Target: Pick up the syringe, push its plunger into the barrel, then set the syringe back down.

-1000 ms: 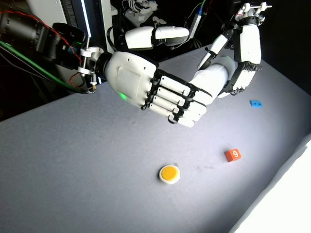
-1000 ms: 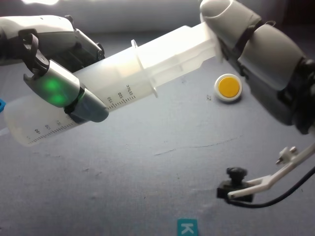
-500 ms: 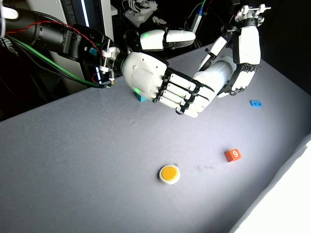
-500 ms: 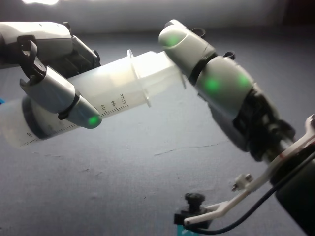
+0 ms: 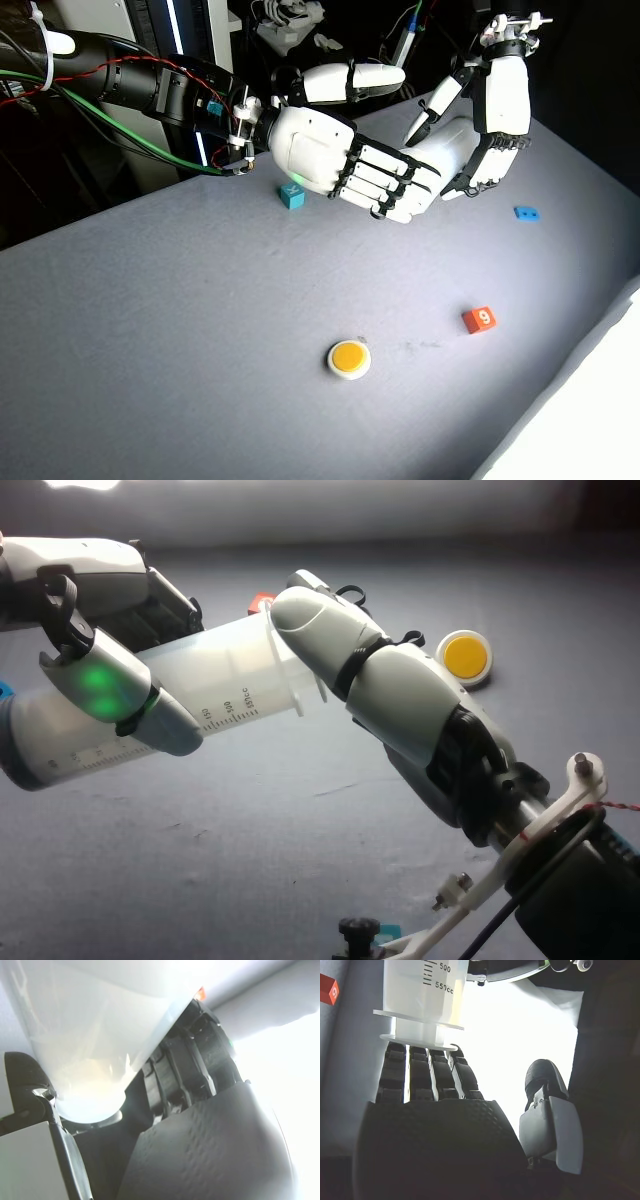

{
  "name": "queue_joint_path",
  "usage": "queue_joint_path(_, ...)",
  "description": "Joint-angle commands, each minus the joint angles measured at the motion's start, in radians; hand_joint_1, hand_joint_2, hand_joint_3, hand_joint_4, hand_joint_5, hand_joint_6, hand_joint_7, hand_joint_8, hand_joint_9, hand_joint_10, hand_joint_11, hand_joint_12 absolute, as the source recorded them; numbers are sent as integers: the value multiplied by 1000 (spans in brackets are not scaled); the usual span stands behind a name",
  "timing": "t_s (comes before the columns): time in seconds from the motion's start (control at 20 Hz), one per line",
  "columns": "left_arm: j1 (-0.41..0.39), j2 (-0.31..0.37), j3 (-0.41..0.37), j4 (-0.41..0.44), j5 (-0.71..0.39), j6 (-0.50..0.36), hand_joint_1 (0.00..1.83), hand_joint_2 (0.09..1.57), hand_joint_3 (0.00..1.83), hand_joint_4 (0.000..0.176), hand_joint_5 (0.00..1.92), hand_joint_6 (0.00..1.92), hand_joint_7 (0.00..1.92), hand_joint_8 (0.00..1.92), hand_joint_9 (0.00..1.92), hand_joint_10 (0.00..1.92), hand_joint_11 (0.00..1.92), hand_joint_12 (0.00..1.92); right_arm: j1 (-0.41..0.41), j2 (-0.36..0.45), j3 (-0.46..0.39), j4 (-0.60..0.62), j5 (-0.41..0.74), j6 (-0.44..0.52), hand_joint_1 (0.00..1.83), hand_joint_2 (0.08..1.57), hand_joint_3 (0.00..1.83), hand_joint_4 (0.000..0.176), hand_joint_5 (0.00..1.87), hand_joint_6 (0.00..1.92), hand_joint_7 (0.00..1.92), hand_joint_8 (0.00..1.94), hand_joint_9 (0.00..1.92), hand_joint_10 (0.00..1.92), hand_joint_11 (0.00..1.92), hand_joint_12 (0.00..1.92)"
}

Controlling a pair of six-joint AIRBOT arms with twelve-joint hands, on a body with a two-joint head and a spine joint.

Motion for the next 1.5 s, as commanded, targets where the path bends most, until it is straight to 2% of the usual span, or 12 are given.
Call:
queue_joint_path(0.0,-22,-8,-2,-31,-221,-64,1367,1147,0,0,851,1185,1006,904,781,1399,569,1533,0,-32,-29,-191,-134,15,0,1142,0,0,0,0,0,0,0,0,0,0)
queue_joint_path(0.15,-22,-8,-1,-31,-219,-64,1367,1146,0,0,844,1204,1002,876,801,1395,575,1512,-1,-18,-29,-198,-110,11,0,1148,3,0,0,0,0,0,0,0,0,0)
queue_joint_path(0.3,-21,-8,0,-30,-218,-63,1365,1149,1,0,845,1235,986,890,794,1385,569,1514,1,32,-32,-199,-58,11,0,1143,0,0,0,0,0,0,0,0,0,0)
queue_joint_path(0.5,-19,-9,-1,-29,-217,-63,1356,1175,2,0,794,1317,935,982,740,1442,520,1553,16,157,-67,-194,16,11,0,1146,1,0,0,0,0,0,0,0,0,0)
queue_joint_path(0.7,-11,-9,-2,-10,-217,-62,1362,1159,0,0,827,1256,974,915,775,1413,546,1565,64,296,-131,-126,36,11,0,1151,3,0,0,0,0,0,0,0,0,0)
queue_joint_path(0.8,3,-9,-2,0,-218,-62,1359,1166,2,0,804,1308,968,925,753,1414,531,1545,81,364,-157,-118,47,11,0,1153,4,0,0,0,0,0,0,0,0,0)
queue_joint_path(1.0,37,-21,4,48,-218,-62,1364,1158,0,0,801,1269,975,934,795,1379,567,1485,87,481,-170,-163,41,20,0,1156,5,0,0,0,0,0,0,0,0,0)
queue_joint_path(1.2,90,-51,31,164,-242,-61,1360,1161,1,0,828,1307,972,898,759,1379,567,1483,13,585,-170,-292,29,67,0,1150,1,0,0,0,0,0,0,0,0,0)
queue_joint_path(1.35,130,-83,56,250,-259,-61,1365,1150,1,0,832,1243,989,913,791,1364,584,1463,-23,658,-168,-366,-19,71,0,1150,1,0,0,0,0,0,0,0,0,0)
queue_joint_path(1.45,160,-102,71,275,-262,-61,1369,1140,0,0,850,1204,1022,876,800,1347,590,1471,-35,703,-166,-385,-65,76,0,1153,2,0,0,0,0,0,0,0,0,0)
